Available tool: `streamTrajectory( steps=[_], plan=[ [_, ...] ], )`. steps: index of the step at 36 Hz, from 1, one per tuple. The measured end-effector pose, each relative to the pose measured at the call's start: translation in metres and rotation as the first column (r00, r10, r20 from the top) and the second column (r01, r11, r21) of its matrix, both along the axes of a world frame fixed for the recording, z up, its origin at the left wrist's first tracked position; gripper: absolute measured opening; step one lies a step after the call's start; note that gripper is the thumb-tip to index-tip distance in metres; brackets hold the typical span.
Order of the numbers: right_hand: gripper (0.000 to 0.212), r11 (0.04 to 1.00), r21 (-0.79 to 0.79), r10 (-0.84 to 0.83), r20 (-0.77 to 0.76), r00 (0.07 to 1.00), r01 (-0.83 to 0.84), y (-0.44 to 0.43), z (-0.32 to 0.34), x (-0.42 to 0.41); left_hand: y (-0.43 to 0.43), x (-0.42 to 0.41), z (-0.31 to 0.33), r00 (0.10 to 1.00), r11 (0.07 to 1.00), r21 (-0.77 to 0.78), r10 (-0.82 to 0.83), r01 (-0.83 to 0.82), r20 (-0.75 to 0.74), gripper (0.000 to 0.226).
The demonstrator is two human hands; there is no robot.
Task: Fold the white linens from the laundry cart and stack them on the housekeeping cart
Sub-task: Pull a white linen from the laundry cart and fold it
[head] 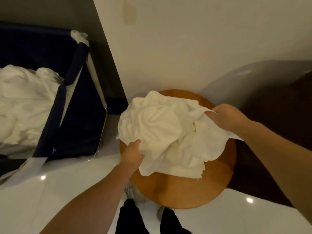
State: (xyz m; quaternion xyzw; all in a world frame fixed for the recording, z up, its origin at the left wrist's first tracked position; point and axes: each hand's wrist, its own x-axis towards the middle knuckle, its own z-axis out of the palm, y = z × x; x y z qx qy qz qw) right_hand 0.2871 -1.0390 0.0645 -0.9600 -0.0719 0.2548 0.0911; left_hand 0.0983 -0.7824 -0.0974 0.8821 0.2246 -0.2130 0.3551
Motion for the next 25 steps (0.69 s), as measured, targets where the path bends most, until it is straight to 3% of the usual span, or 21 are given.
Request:
streamTrajectory(
  steps=[5, 8, 9, 13, 15, 17, 19, 21, 25],
  plan=[
    [0.046, 0.998, 0.056, 0.029, -0.007, 1.0, -0.028, -0.006, -0.019, -0.009, -0.004, 0.004, -0.016, 1.0, 0.992, 0.125, -0.006, 0.006, 0.005, 0.023],
    [0.042, 0.995, 0.095, 0.035, -0.017, 0.999, -0.033, -0.005, -0.021, -0.012, -0.005, 0.007, -0.019, 0.996, 0.991, 0.137, 0.001, -0.013, 0.089, 0.02],
    [0.04, 0.993, 0.111, 0.033, -0.016, 0.999, -0.031, -0.004, -0.021, -0.012, -0.005, 0.007, -0.02, 0.994, 0.994, 0.109, -0.002, -0.01, 0.105, 0.02],
    [0.031, 0.977, 0.21, -0.024, -0.008, 1.0, 0.025, -0.007, -0.022, -0.013, -0.001, 0.008, -0.025, 0.998, 1.0, -0.015, 0.028, -0.027, 0.062, 0.062],
    [0.022, 0.974, 0.225, -0.018, -0.011, 1.0, 0.02, -0.009, -0.024, -0.012, -0.001, 0.01, -0.03, 0.995, 0.996, -0.034, 0.08, -0.078, 0.056, 0.063],
    [0.017, 0.975, 0.223, -0.02, -0.004, 1.0, 0.021, -0.011, -0.028, -0.011, -0.002, 0.012, -0.036, 0.989, 0.992, -0.017, 0.123, -0.122, 0.077, 0.049],
    [0.031, 0.977, 0.21, -0.04, -0.004, 0.999, 0.04, -0.012, -0.035, -0.01, -0.002, 0.013, -0.039, 0.988, 0.994, 0.048, 0.096, -0.103, 0.123, 0.03],
    [0.052, 0.982, 0.189, -0.006, -0.032, 0.999, 0.012, -0.009, -0.041, -0.011, -0.003, 0.015, -0.039, 0.976, 0.991, 0.101, 0.063, -0.085, 0.206, 0.026],
    [0.076, 0.957, 0.184, 0.244, -0.089, 0.966, -0.225, 0.011, -0.05, -0.026, -0.007, 0.029, -0.015, 0.886, 0.985, 0.039, 0.132, -0.166, 0.445, 0.022]
  ],
)
